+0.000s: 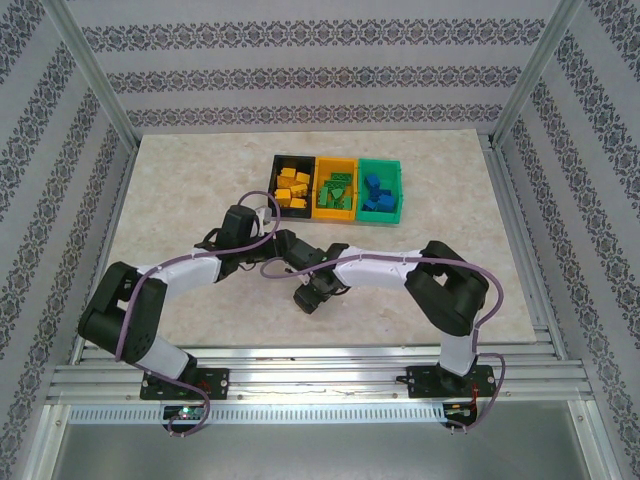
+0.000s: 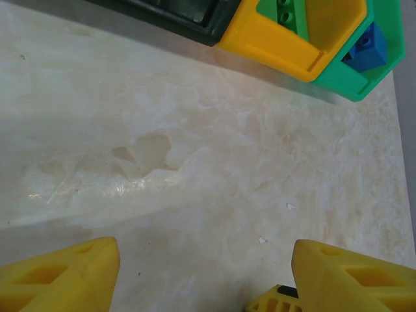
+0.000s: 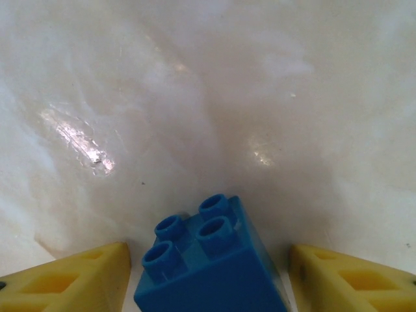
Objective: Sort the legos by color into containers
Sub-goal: Pick up the lego from the bottom-center of the table.
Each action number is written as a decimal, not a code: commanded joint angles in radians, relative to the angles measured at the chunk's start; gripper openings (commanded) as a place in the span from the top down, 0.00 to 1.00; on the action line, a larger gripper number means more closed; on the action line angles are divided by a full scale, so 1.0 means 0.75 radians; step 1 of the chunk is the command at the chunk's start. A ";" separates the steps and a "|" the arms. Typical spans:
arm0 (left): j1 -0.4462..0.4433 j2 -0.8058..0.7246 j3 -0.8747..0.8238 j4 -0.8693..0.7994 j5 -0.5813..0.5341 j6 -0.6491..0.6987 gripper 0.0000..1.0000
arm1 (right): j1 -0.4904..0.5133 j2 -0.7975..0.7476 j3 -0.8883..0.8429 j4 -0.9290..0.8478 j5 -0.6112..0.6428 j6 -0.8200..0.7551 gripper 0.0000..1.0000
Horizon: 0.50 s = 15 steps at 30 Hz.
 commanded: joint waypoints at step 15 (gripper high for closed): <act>0.006 0.049 0.016 0.025 0.006 -0.021 0.30 | 0.044 0.081 -0.024 0.005 -0.008 -0.031 0.71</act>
